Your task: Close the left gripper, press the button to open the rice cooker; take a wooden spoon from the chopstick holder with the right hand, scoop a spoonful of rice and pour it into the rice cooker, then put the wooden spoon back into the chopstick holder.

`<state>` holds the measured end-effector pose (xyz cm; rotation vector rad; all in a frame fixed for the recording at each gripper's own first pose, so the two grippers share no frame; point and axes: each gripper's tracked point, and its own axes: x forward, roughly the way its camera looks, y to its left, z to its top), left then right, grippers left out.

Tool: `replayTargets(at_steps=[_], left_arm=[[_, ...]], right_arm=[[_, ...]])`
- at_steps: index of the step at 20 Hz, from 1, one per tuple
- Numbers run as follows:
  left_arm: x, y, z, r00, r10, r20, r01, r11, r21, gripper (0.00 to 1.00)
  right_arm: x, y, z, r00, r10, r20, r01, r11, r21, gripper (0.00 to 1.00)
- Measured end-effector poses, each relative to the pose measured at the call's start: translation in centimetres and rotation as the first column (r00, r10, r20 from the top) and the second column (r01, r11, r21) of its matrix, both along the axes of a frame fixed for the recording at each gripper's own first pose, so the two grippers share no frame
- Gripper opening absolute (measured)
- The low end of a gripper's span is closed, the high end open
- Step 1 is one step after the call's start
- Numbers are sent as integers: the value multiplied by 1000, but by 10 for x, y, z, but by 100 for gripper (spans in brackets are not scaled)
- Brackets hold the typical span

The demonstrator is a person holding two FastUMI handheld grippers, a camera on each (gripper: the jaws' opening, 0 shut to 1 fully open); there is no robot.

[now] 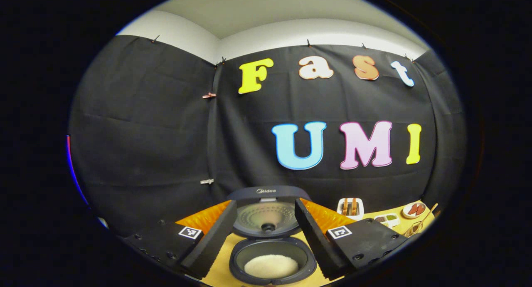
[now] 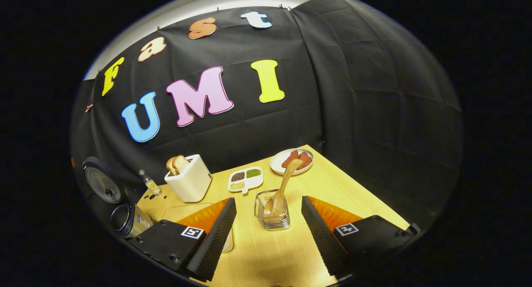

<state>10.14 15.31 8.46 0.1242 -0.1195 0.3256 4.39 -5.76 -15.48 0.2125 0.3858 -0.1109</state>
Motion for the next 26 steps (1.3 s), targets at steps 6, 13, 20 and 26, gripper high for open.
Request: replayTargets(at_steps=[6, 13, 20, 26], left_arm=[[56, 24, 20, 994, -79, 80, 74, 995, 64, 91], [112, 34, 32, 986, -109, 123, 92, 987, 135, 93], [141, 45, -2, 996, -83, 9, 82, 992, 101, 95], [126, 38, -15, 995, -90, -52, 93, 994, 58, 99]], right_arm=[[-63, 41, 44, 994, 56, 89, -47, 993, -105, 98], [-116, 84, 68, 985, 122, 119, -101, 981, -168, 98], [-128, 76, 67, 992, 65, 107, -46, 985, -164, 98], [-124, 80, 55, 994, 41, 104, -29, 993, -117, 99]])
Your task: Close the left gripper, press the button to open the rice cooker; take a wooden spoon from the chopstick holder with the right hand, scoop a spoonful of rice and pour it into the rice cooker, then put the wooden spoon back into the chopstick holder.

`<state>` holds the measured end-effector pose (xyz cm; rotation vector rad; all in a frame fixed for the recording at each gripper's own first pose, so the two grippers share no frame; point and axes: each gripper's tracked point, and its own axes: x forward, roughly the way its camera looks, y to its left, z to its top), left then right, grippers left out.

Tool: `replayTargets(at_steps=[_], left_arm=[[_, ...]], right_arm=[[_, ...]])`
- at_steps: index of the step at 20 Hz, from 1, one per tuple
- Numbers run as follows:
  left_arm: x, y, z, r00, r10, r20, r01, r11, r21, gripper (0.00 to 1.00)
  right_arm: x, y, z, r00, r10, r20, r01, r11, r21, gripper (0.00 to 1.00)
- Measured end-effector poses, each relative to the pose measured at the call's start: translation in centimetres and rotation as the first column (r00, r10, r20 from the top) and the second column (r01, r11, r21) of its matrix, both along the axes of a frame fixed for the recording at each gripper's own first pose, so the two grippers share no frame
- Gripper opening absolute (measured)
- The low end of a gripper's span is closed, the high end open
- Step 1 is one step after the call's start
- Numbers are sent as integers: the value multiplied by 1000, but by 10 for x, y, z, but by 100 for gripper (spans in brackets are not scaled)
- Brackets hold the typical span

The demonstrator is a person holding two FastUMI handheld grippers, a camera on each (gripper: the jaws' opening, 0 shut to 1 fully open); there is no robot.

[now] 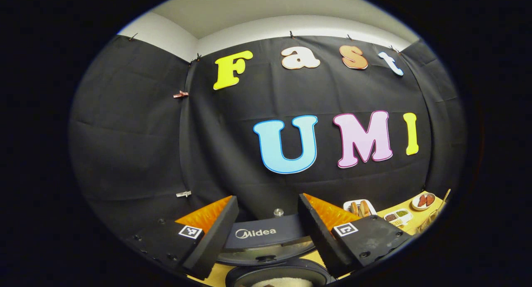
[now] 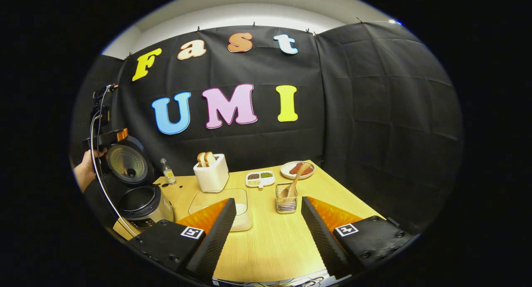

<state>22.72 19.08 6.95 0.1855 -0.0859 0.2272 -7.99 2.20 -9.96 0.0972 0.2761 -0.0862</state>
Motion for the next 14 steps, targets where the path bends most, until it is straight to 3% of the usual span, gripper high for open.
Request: replayTargets(at_steps=[8, 14], left_arm=[[-63, -28, -48, 986, 23, -166, -37, 996, -83, 100], [-115, -49, -135, 946, -20, -325, -45, 980, -192, 100]], right_arm=[[14, 20, -13, 999, 32, -3, -32, 998, 61, 98], [0, 31, -38, 994, 86, -62, -80, 993, 84, 99]])
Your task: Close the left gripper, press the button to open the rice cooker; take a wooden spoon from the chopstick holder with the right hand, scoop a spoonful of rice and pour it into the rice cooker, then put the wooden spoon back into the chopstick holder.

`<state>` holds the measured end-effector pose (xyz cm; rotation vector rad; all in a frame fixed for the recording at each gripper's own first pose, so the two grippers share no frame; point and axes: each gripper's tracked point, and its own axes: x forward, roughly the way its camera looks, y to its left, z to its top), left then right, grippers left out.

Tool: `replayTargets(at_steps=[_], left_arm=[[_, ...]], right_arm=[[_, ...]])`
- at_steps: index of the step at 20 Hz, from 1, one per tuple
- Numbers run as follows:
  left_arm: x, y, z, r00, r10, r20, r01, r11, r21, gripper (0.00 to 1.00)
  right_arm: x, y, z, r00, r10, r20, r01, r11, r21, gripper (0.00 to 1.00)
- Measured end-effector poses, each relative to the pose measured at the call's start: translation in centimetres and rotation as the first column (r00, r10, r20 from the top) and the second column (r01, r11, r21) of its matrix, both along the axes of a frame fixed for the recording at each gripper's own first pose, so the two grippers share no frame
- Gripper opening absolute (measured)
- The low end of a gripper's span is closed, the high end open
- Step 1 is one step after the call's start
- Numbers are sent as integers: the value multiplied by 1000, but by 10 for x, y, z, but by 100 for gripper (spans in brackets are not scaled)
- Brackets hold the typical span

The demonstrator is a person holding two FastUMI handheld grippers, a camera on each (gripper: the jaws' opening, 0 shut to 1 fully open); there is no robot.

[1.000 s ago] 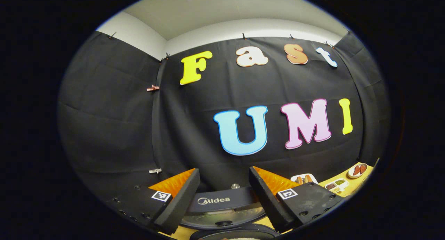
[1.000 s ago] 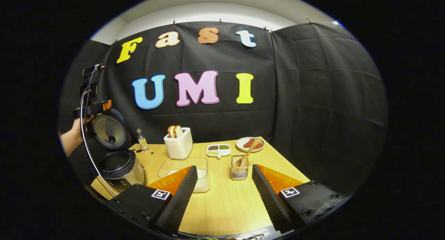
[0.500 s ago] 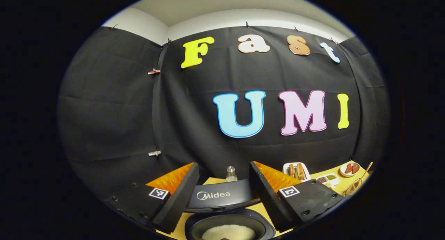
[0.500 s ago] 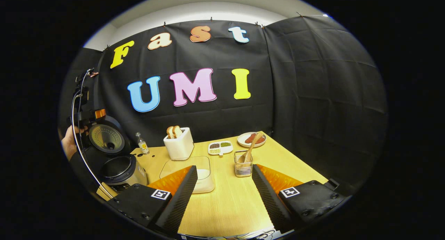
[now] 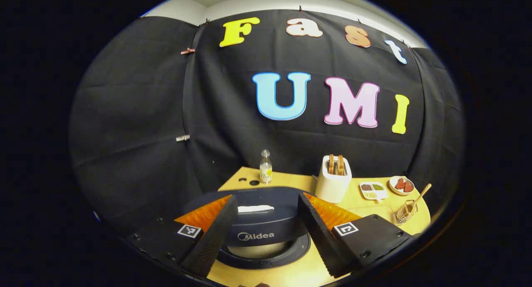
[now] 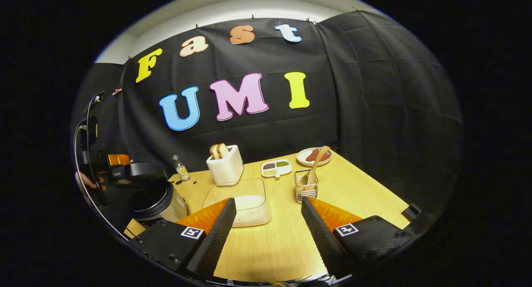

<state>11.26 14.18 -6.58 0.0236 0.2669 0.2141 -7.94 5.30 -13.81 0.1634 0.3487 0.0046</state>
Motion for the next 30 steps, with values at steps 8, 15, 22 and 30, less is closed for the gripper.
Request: replayTargets(at_steps=[8, 15, 22, 30], left_arm=[[-21, -1, -75, 995, 24, -101, -21, 999, 32, 100], [-23, 5, -91, 993, 47, -110, -45, 999, 22, 100], [-20, 2, -95, 993, 11, -119, -8, 1000, 28, 100], [-34, -16, -41, 992, -119, 42, 120, 992, -22, 99]], right_arm=[[-1, 1, -12, 999, 21, -40, -20, 1000, 5, 99], [-1, -4, -24, 997, 24, -75, -25, 1000, -8, 98], [3, 7, -25, 997, 48, -66, -50, 999, -16, 99], [31, 8, 26, 997, 50, 65, -46, 997, -63, 98]])
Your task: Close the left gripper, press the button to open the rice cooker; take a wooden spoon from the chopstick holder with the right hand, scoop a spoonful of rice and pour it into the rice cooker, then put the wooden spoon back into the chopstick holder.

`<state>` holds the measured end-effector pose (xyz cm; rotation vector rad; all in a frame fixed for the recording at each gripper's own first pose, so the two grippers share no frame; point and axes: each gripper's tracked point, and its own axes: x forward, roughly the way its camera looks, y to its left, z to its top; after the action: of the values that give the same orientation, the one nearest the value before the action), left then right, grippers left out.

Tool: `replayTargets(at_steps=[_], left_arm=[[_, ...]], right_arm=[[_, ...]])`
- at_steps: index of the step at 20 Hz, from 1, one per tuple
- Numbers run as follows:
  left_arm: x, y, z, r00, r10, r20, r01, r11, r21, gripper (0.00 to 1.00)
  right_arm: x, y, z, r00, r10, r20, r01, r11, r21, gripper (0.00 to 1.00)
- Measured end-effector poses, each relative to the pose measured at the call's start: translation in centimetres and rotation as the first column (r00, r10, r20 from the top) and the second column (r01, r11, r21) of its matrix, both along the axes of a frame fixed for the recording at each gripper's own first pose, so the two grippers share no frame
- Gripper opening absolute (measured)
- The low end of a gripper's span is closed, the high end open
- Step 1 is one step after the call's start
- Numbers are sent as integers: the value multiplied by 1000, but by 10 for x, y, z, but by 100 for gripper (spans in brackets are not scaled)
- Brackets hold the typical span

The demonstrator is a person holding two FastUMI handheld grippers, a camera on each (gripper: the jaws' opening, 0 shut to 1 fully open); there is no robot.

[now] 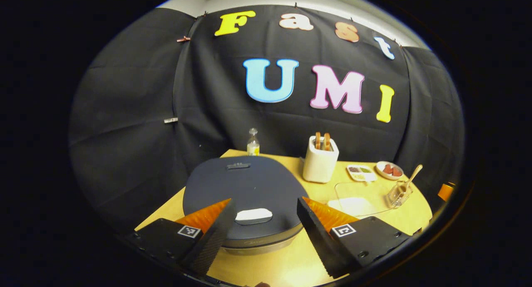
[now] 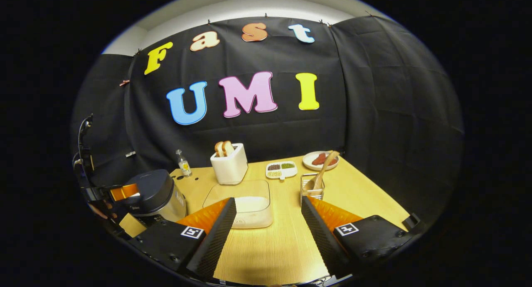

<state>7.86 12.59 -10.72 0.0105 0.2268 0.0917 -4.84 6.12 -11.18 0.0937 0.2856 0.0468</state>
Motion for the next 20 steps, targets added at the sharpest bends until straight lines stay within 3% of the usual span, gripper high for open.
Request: replayTargets(at_steps=[4, 7, 11, 13, 15, 17, 20], left_arm=[[-17, -18, 51, 990, -53, 131, 48, 998, 40, 97], [-35, -39, 74, 977, -97, 188, 87, 994, 61, 96], [-57, -57, 68, 975, -142, 169, 138, 990, 37, 96], [-62, -64, 60, 976, -159, 151, 158, 987, 19, 96], [-63, -65, 53, 978, -156, 137, 157, 988, 2, 96], [-61, -65, 49, 981, -144, 127, 147, 989, -17, 96], [-61, -69, 46, 982, -143, 122, 148, 988, -38, 97]], right_arm=[[-10, 2, 31, 997, 54, 54, -52, 997, -48, 99], [-25, -11, 53, 993, 28, 112, -18, 996, -90, 98], [-39, -18, 60, 991, -48, 125, 56, 997, -62, 98], [-40, -14, 59, 988, -42, 148, 53, 996, -74, 98], [-39, -27, 51, 985, -99, 140, 115, 988, -107, 98], [-41, -27, 47, 985, -106, 133, 122, 986, -117, 99], [-40, -28, 51, 982, -125, 138, 135, 989, -59, 96]])
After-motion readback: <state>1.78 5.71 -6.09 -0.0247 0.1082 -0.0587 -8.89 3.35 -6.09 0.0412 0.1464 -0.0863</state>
